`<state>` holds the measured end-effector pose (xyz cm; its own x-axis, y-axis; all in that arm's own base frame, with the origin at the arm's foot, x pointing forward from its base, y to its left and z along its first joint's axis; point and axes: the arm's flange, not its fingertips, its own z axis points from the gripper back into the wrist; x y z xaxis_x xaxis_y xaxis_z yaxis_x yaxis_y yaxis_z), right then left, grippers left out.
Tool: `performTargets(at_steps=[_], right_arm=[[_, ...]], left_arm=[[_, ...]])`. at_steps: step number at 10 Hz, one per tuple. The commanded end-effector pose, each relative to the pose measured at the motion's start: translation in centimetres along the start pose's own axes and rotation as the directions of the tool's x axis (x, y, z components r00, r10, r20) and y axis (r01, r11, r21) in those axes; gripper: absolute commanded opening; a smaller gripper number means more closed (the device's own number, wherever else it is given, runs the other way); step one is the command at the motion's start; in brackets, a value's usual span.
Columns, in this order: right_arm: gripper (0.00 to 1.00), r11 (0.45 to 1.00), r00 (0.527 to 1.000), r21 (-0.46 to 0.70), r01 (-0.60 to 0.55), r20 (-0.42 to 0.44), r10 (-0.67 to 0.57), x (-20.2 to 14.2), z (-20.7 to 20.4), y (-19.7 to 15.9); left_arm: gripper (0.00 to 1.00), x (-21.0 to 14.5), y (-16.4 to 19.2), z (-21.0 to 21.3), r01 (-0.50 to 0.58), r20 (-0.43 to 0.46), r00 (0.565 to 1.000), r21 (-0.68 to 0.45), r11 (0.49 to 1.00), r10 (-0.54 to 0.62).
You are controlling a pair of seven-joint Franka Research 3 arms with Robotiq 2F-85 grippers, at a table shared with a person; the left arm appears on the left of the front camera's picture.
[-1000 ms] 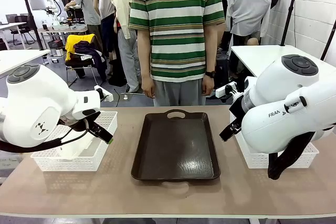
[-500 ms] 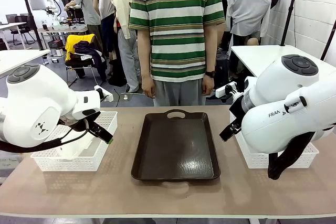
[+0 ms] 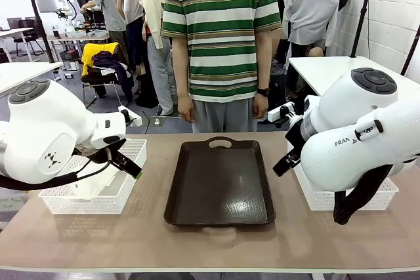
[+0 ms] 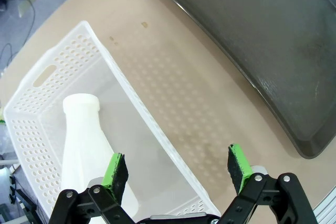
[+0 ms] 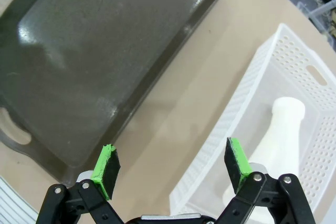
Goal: Prepare the laboratory tools.
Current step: Pick up the Big flask that the person points to.
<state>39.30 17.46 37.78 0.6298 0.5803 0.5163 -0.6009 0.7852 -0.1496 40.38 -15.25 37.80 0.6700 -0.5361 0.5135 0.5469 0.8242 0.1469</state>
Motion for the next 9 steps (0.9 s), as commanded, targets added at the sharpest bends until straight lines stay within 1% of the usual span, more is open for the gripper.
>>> performTargets(at_steps=[1,3,4,5,6,7,8,9], right_arm=[[1.0,0.997,1.0,0.077,-0.027,0.003,0.027,0.7,1.8,-1.1],[1.0,0.99,0.999,0.129,-0.048,0.007,0.048,1.3,3.6,-1.6],[1.0,0.989,0.999,0.139,-0.043,0.023,0.04,1.3,4.9,-2.3],[1.0,0.989,0.998,0.145,-0.037,0.049,0.03,1.3,6.1,-3.1],[1.0,0.987,0.997,0.16,-0.016,0.077,0.004,0.8,7.8,-4.3],[1.0,0.979,0.991,0.202,0.02,0.125,-0.046,-0.3,10.1,-6.0],[1.0,0.972,0.979,0.215,0.094,0.156,-0.129,-1.8,11.8,-7.9],[1.0,0.959,0.968,0.253,0.126,0.18,-0.175,-3.4,12.9,-9.5]], left_arm=[[1.0,-0.7,1.6,2.6,-0.023,0.066,0.998,0.016,1.0,0.022],[1.0,-1.4,3.7,5.6,-0.077,0.124,0.989,-0.049,0.996,0.083],[1.0,-1.8,4.6,7.1,-0.085,0.146,0.984,-0.103,0.991,0.1],[1.0,-2.1,5.4,8.3,-0.078,0.162,0.981,-0.184,0.98,0.108],[1.0,-2.4,6.1,10.0,-0.06,0.195,0.974,-0.261,0.963,0.113],[1.0,-2.9,7.1,11.7,-0.032,0.235,0.964,-0.373,0.927,0.127],[1.0,-3.8,8.4,12.8,-0.05,0.224,0.961,-0.442,0.896,0.164],[1.0,-4.5,9.8,13.5,-0.091,0.252,0.941,-0.452,0.888,0.225]])
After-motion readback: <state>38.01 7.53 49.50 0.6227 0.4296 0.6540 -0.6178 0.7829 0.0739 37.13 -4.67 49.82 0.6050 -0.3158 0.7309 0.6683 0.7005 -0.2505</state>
